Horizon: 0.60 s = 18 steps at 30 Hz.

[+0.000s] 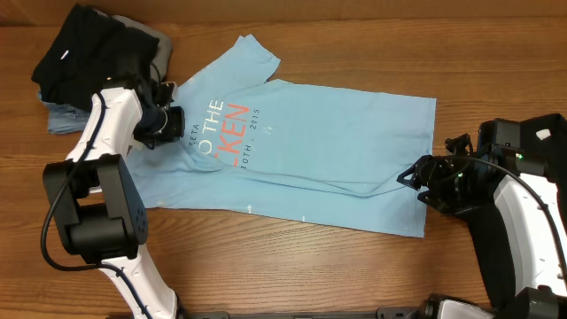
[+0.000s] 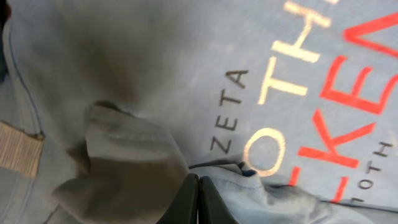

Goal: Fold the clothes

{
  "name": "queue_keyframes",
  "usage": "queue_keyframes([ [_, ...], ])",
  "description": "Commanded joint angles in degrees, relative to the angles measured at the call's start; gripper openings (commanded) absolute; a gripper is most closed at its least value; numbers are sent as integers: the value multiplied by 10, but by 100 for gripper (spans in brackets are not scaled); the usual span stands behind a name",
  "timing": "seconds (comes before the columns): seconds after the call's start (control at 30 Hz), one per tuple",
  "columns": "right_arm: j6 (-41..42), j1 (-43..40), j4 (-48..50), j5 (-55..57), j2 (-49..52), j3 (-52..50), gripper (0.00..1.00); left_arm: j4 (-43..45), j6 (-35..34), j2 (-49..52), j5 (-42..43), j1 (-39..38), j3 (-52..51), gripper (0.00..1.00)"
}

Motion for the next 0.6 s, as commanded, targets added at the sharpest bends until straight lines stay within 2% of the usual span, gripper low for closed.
queue_keyframes([
  [0.0,-4,2,2,-5,-7,14,68,0,-3,-17,33,-22,15,4],
  [0.23,-4,2,3,-5,-7,14,68,0,3,-17,17,-75,15,4],
  [0.3,-4,2,2,-5,-7,14,68,-9,-16,-17,-46,-89,15,6],
  [0.4,-4,2,2,-5,-7,14,68,-24,-62,-17,-130,-93,15,26],
  [0.47,-4,2,3,-5,-7,14,68,-33,-94,-17,-166,-90,15,49],
  [0.53,-4,2,4,-5,-7,14,68,-33,-113,-16,-180,-84,15,50],
  [0.57,-4,2,4,-5,-7,14,68,-33,-118,-16,-183,-82,15,48],
])
